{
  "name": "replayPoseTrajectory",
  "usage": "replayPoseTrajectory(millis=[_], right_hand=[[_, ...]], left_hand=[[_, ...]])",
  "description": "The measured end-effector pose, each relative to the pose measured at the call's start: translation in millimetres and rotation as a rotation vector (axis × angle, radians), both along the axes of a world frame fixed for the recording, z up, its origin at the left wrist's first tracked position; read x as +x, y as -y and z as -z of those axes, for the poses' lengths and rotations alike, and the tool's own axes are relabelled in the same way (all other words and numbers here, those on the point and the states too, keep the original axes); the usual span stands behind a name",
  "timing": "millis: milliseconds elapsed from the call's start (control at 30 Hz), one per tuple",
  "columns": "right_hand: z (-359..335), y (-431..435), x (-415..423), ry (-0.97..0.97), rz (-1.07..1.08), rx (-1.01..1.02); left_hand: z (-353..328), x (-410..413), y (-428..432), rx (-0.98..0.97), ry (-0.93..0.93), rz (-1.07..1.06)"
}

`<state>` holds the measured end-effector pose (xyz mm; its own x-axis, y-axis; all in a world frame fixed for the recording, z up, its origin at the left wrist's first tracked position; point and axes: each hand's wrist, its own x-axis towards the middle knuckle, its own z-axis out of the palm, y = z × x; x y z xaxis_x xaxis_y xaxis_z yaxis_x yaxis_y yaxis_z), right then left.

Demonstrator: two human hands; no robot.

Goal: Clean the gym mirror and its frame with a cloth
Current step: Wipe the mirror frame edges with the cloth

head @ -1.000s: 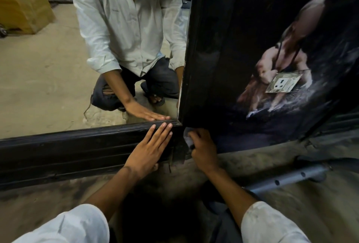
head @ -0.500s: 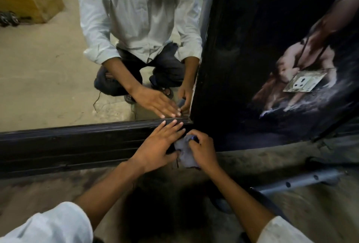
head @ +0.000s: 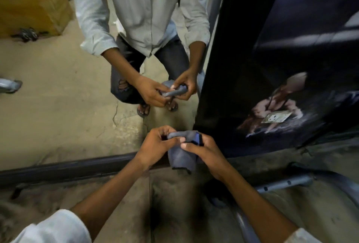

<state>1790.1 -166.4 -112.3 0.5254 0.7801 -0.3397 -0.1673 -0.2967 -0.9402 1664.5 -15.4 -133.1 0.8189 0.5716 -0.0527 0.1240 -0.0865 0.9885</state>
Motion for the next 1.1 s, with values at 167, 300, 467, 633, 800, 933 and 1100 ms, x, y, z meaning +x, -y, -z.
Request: replayPoseTrajectory(millis=[167,300,467,633,800,933,1100], right_hand=[[-166,-11,-9,0.026,-0.183,0.066],[-309,-22,-19,0.141,-0.199,0.119],[-493,-34,-24,0.314,-0.165,0.302],[-652,-28,-31,0.515,-0.096,0.493],[-770,-13,-36,0.78,-0.029,0.629],[-851,0,-38,1.09,0.067,0.719],[-942,4,-32,1.365,0.17,0.838]], left_hand=[[-172,-17,-7,0.062,0.035,0.022],[-326,-34,-21,0.183,0.066,0.009],[-516,-51,-35,0.443,0.173,-0.06],[-670,-63,-40,0.732,0.279,-0.114],[-783,-74,-30,1.015,0.411,-0.119],[-864,-75,-24,1.258,0.393,-0.119],[-960,-67,-19,1.541,0.362,-0.227]])
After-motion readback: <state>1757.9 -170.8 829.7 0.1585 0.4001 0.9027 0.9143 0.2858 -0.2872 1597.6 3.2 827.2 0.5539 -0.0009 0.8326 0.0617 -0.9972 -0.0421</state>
